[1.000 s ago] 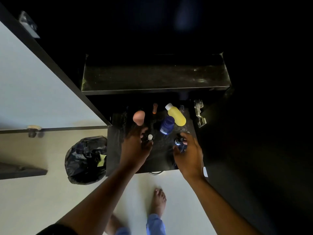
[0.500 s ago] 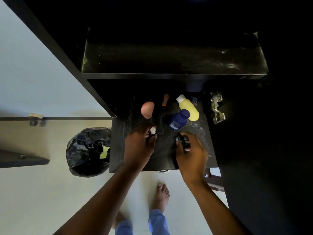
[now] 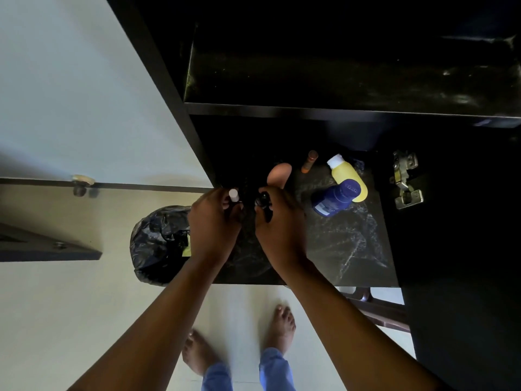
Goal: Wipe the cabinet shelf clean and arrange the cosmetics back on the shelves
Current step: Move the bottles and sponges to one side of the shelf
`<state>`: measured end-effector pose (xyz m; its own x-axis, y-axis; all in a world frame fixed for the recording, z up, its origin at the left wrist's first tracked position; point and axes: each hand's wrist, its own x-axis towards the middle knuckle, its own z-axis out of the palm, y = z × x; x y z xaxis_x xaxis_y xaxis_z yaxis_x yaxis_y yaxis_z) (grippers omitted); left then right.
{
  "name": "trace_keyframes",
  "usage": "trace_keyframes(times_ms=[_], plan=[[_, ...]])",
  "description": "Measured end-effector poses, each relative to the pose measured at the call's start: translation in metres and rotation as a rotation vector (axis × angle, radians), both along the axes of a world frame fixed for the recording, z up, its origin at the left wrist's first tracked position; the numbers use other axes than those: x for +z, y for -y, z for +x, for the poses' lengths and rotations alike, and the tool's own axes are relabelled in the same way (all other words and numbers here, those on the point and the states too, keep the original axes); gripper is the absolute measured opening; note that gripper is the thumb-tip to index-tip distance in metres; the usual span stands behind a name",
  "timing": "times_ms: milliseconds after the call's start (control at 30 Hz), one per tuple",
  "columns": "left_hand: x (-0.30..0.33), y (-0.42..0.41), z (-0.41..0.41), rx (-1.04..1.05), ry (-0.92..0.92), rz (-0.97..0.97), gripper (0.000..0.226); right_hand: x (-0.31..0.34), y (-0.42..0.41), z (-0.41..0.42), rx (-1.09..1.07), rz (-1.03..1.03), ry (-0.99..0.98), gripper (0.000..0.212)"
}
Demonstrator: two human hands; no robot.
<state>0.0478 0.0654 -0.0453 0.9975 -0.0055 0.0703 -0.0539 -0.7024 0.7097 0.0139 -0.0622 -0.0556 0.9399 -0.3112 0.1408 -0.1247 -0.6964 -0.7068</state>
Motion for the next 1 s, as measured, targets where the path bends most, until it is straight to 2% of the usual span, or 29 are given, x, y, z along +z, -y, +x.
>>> trace_keyframes(times_ms=[333, 533, 667, 800, 933, 1000], plan=[[-0.01, -0.001, 0.002, 0.007, -0.032, -0.06, 0.028, -0.019, -0.007, 0.008, 0.047, 0.028, 0.029, 0.029], [0.001, -0.009, -0.024, 0.096, -0.026, -0.119, 0.03, -0.011, -0.001, -0.019, 0.055, 0.063, -0.03, 0.053], [0.026, -0.011, -0.064, 0.159, 0.048, -0.075, 0.03, -0.004, 0.003, -0.05, -0.08, 0.14, -0.096, 0.048], [0.051, 0.015, -0.067, 0.013, 0.211, -0.04, 0.03, 0.002, 0.013, -0.065, -0.343, 0.233, -0.077, 0.032], [0.071, 0.045, -0.036, -0.142, 0.388, 0.025, 0.035, 0.008, 0.028, -0.065, -0.533, 0.289, -0.016, 0.04], [0.073, 0.056, -0.015, -0.179, 0.374, 0.124, 0.045, 0.009, 0.038, -0.06, -0.558, 0.305, 0.045, 0.042]])
